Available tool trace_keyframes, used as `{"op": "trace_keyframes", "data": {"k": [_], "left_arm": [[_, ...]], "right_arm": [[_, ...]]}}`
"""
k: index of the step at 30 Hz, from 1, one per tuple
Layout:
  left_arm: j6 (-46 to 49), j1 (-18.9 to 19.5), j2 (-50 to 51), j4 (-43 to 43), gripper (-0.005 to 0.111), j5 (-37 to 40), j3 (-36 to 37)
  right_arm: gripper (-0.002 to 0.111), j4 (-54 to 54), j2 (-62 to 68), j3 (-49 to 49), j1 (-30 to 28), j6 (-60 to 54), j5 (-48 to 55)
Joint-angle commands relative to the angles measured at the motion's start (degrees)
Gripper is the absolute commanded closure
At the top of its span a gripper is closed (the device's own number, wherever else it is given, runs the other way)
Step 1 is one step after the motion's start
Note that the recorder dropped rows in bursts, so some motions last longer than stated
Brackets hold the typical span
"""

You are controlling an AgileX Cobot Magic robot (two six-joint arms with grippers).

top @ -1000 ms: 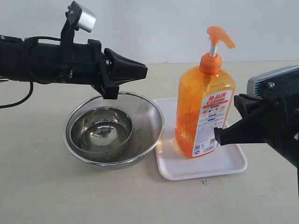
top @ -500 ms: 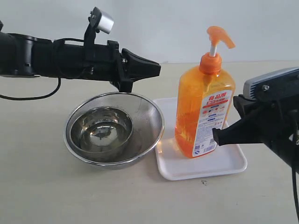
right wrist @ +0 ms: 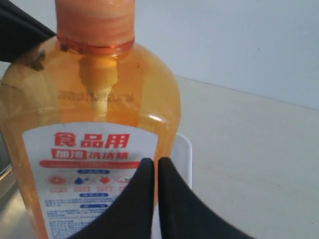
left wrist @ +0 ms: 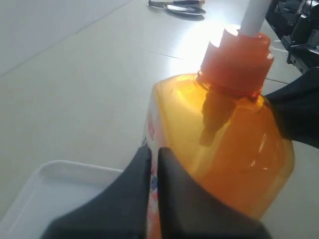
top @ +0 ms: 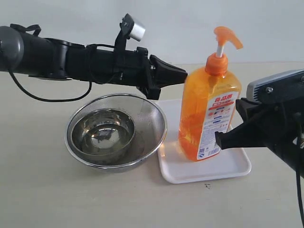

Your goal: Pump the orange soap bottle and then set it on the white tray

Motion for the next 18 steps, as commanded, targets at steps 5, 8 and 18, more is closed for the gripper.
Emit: {"op": "trace_keyframes", "data": {"k": [5,8,18], "left_arm": [[-0.57,-0.34,0.22,-0.41,0.102,-1.77,-0.5],[-0.57,-0.34,0.22,-0.41,0.102,-1.77,-0.5],[-2.92,-0.34,0.22,5.58,0.102,-3.63,-0.4]], "right_arm": [[0.108,-0.88,0.18,-0.22,-0.36,0.19,-1.17],[0.108,-1.13,0.56,-0.22,-0.36,0.19,-1.25],[0.108,-2.0,8.92,-0.22,-0.36,3.22,-10.41]]}}
